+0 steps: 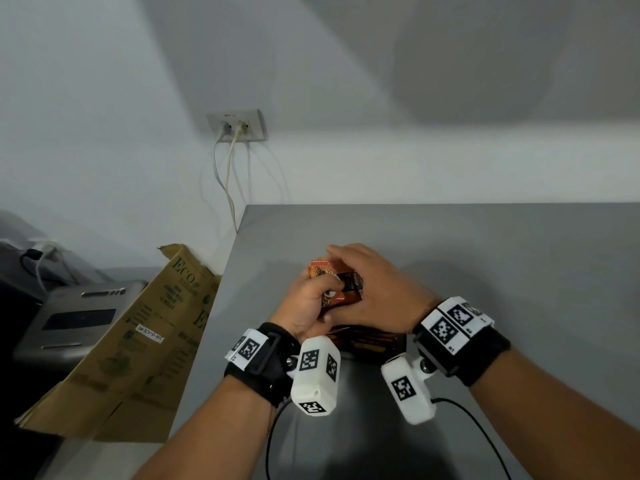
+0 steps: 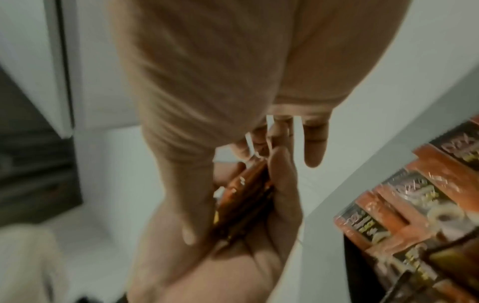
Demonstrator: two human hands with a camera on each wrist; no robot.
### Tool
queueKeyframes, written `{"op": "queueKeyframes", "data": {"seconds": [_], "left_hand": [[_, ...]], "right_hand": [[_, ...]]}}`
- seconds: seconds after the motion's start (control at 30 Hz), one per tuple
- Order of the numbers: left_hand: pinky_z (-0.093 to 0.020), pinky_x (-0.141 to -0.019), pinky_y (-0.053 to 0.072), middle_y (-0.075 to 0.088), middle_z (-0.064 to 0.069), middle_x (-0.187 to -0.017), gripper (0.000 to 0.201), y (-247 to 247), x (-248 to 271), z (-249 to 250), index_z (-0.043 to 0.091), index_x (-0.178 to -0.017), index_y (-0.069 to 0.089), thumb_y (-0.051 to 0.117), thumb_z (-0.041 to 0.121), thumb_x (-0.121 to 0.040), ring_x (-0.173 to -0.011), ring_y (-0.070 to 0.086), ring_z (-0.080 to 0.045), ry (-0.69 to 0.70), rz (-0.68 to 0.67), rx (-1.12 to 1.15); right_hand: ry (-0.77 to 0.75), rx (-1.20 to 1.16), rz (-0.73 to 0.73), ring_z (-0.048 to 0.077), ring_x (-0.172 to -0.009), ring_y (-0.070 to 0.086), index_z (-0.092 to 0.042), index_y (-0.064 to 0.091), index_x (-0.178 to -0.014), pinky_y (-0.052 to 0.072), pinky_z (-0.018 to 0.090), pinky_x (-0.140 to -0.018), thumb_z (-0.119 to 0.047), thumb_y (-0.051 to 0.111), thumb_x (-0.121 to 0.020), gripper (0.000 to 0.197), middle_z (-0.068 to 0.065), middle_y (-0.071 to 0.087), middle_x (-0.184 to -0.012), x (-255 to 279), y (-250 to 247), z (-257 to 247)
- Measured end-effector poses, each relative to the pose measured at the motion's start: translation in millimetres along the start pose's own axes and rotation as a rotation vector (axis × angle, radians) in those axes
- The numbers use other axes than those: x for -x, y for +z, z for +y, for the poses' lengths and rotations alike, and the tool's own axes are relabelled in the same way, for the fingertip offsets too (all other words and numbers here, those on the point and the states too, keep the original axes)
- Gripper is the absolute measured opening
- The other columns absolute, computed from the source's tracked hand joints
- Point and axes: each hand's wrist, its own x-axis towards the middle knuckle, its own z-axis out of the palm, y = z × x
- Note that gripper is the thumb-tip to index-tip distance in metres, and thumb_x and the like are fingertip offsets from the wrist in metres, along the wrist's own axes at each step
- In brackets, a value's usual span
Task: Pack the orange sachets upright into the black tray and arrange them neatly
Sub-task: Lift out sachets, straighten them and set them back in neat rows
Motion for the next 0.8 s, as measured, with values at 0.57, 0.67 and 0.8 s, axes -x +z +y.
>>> {"op": "queueKeyframes", "data": {"seconds": [0.57,0.67,0.8], "left_hand": [[-0.042,-0.069,0.060,0.072,-0.019,-0.099,0.038,6.6,-0.4,-0.7,0.010,-0.112,0.068,0.058,-0.016,-0.085,-0.090,0.069,-0.034,0.069,0.026,-0.177],[-0.037,-0.065,0.058,0.072,-0.016,-0.098,0.039,8.2,-0.3,-3.4,0.008,-0.115,0.067,0.062,-0.017,-0.085,-0.084,0.070,-0.028,0.134,0.027,-0.164],[-0.042,-0.069,0.059,0.071,-0.025,-0.106,0.032,4.3,-1.5,-0.9,0.004,-0.123,0.059,0.053,-0.005,-0.093,-0.086,0.072,-0.034,0.073,0.082,-0.073]], "right_hand": [[0.260,-0.431,0.425,0.014,-0.079,0.071,-0.023,0.076,-0.105,0.059,0.029,-0.069,-0.011,0.068,-0.089,0.021,-0.009,0.074,-0.093,2.1,-18.7,14.4],[0.289,-0.598,0.387,0.013,-0.089,0.072,-0.022,0.071,-0.110,0.060,0.033,-0.083,-0.020,0.076,-0.086,0.024,-0.004,0.075,-0.098,6.0,-10.1,8.4],[0.369,-0.838,0.480,0.030,-0.084,0.073,-0.003,0.067,-0.104,0.057,0.051,-0.084,-0.002,0.068,-0.090,0.014,0.013,0.076,-0.093,10.8,-4.7,14.0]]}}
